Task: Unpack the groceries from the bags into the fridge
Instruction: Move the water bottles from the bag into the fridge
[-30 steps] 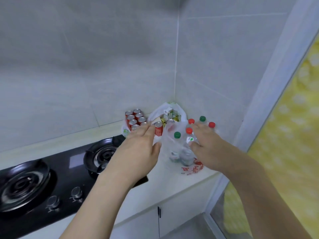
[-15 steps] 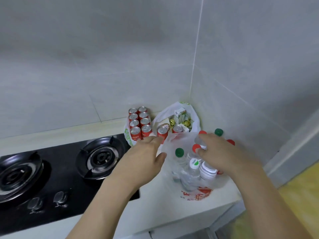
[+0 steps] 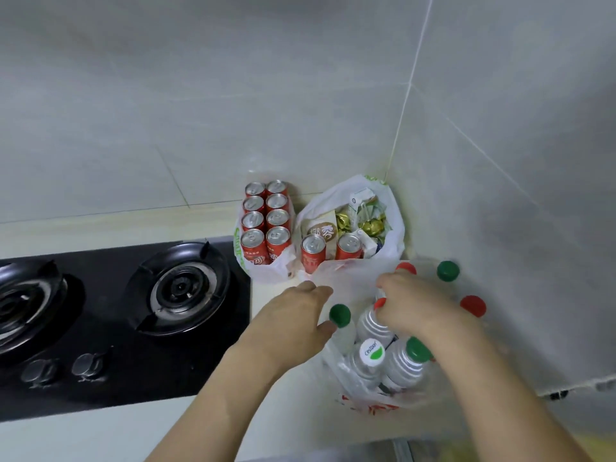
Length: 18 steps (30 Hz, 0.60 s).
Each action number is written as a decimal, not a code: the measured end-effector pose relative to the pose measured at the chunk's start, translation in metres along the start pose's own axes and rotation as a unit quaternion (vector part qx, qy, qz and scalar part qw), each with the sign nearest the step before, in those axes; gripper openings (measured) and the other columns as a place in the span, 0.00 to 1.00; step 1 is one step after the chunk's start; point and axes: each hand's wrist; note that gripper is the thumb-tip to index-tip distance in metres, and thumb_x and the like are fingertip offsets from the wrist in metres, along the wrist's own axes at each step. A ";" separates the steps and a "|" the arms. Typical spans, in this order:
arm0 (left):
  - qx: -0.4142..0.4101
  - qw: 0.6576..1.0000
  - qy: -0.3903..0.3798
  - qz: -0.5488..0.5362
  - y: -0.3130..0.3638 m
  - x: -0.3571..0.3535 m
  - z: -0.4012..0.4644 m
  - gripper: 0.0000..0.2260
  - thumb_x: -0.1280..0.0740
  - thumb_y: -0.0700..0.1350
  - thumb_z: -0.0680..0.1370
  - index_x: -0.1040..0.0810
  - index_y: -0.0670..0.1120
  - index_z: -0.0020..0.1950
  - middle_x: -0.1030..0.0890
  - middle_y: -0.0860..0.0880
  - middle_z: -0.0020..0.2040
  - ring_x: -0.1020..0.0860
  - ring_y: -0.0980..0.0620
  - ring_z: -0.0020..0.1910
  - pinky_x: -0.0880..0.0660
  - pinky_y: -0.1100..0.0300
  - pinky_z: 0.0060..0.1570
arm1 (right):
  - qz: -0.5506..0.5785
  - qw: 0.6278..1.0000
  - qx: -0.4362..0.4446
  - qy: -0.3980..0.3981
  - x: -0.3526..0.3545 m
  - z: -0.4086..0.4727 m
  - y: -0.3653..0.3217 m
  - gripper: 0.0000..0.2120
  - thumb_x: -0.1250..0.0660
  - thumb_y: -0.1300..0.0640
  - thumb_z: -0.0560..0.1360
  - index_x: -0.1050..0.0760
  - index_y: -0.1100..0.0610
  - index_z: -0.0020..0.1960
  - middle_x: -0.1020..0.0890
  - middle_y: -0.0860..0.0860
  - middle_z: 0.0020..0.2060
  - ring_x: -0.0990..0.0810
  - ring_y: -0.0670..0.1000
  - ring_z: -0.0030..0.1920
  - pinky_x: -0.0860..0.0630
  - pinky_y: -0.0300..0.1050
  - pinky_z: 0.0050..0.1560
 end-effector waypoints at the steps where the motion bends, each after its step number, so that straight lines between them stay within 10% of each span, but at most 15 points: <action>1: 0.011 1.000 -0.001 -0.003 0.002 -0.004 0.004 0.21 0.37 0.54 0.80 0.32 0.51 0.71 0.25 0.50 0.59 0.25 0.49 0.58 0.25 0.53 0.56 | -0.008 1.000 0.009 -0.016 -0.001 0.006 0.003 0.06 0.40 0.57 0.76 0.30 0.54 0.53 0.30 0.50 0.45 0.28 0.49 0.38 0.32 0.42 0.34; 18: 0.098 0.988 0.111 -0.053 0.001 -0.047 0.012 0.15 0.33 0.61 0.76 0.24 0.58 0.60 0.29 0.58 0.55 0.34 0.53 0.53 0.41 0.57 0.56 | 0.049 0.990 0.101 0.083 -0.023 0.033 0.015 0.06 0.36 0.51 0.75 0.30 0.52 0.49 0.21 0.49 0.44 0.22 0.52 0.43 0.25 0.46 0.39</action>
Point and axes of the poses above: each hand's wrist, its own z-axis towards the middle knuckle, its own x-axis out of the back of the hand, y = z × x
